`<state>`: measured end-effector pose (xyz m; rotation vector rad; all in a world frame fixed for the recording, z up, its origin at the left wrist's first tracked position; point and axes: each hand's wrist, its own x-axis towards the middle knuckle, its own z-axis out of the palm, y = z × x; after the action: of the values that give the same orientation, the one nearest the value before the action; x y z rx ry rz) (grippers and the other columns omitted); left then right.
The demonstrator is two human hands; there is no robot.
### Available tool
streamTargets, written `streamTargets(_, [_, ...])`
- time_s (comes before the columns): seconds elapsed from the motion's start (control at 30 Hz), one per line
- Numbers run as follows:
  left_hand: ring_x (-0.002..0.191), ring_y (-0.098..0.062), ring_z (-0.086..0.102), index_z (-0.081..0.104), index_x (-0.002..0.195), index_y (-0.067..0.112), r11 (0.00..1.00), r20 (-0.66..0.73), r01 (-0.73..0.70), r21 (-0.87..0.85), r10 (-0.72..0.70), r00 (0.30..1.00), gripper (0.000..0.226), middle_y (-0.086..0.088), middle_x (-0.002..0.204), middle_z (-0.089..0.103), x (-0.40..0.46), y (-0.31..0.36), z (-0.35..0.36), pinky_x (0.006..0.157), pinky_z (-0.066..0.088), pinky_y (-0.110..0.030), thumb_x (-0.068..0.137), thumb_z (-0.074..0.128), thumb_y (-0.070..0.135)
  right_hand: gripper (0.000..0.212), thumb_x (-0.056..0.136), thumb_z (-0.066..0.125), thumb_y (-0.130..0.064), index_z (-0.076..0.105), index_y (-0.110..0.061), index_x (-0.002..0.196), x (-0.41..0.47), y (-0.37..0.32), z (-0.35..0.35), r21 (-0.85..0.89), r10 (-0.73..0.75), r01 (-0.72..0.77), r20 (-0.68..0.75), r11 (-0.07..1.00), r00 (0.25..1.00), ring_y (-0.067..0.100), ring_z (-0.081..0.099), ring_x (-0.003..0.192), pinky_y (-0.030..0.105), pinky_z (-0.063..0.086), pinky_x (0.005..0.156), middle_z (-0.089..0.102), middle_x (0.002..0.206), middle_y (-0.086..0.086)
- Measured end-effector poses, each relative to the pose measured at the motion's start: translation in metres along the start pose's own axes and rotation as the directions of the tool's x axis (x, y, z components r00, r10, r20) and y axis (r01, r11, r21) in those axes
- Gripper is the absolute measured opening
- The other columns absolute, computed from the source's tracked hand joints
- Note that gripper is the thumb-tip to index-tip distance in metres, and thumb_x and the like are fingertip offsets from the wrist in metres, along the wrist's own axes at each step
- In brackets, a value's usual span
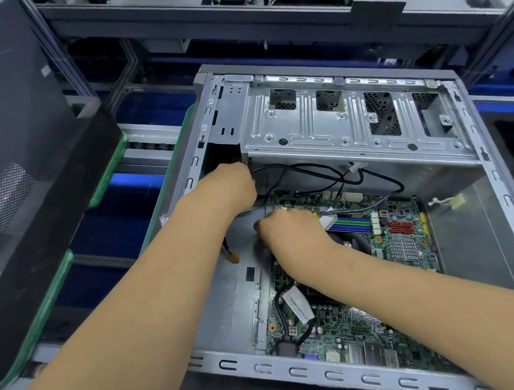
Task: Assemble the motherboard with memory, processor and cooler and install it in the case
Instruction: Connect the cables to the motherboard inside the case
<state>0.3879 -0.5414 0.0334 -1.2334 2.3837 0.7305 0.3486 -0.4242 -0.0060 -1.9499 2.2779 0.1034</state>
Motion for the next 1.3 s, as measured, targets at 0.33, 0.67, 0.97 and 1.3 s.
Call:
streamTargets(0.33, [0.097, -0.030, 0.057, 0.047, 0.126, -0.004, 0.999, 0.010, -0.012, 0.035, 0.011, 1.000, 0.036, -0.022, 0.120, 0.058, -0.001, 0.002, -0.001, 0.080, 0.046, -0.033, 0.104, 0.034, 0.022, 0.033, 0.077, 0.054, 0.009, 0.034, -0.013, 0.065, 0.002, 0.000, -0.003, 0.019, 0.020, -0.021, 0.033, 1.000, 0.999, 0.029, 0.060, 0.092, 0.032, 0.031, 0.063, 0.060, 0.094, 0.012])
streamTargets(0.67, [0.082, -0.027, 0.059, 0.052, 0.094, 0.001, 0.995, 0.075, -0.088, -0.048, 0.092, 0.993, 0.040, -0.010, 0.068, 0.055, -0.003, -0.001, -0.001, 0.075, 0.047, -0.031, 0.102, 0.038, 0.038, 0.005, 0.085, 0.061, -0.006, 0.056, -0.007, 0.086, -0.009, 0.013, -0.016, 0.163, -0.057, 0.045, 0.072, 0.986, 0.996, 0.031, 0.060, 0.094, 0.034, 0.044, 0.067, 0.060, 0.095, 0.012])
streamTargets(0.97, [0.064, -0.012, 0.059, 0.059, 0.093, 0.015, 0.845, 0.061, -0.514, -0.148, 0.526, 0.848, 0.023, -0.006, 0.074, 0.067, -0.018, 0.009, -0.001, 0.055, 0.041, -0.022, 0.097, 0.050, 0.037, 0.038, 0.094, 0.054, -0.014, 0.054, -0.025, 0.130, -0.059, 0.093, -0.032, 0.157, 0.216, -0.242, 0.169, 0.957, 0.962, 0.022, 0.047, 0.115, 0.040, 0.045, 0.090, 0.052, 0.124, -0.001])
streamTargets(1.3, [0.080, -0.031, 0.054, 0.052, 0.093, 0.006, 0.886, -0.089, -0.294, 0.359, 0.346, 0.934, 0.010, -0.010, 0.083, 0.050, -0.010, 0.013, 0.011, 0.069, 0.045, -0.038, 0.098, 0.044, 0.009, 0.021, 0.088, 0.047, -0.004, 0.060, -0.009, 0.104, -0.087, 0.102, -0.032, 0.262, 0.542, -0.531, 0.035, 0.806, 0.840, 0.028, 0.057, 0.093, 0.041, 0.050, 0.080, 0.057, 0.106, 0.009])
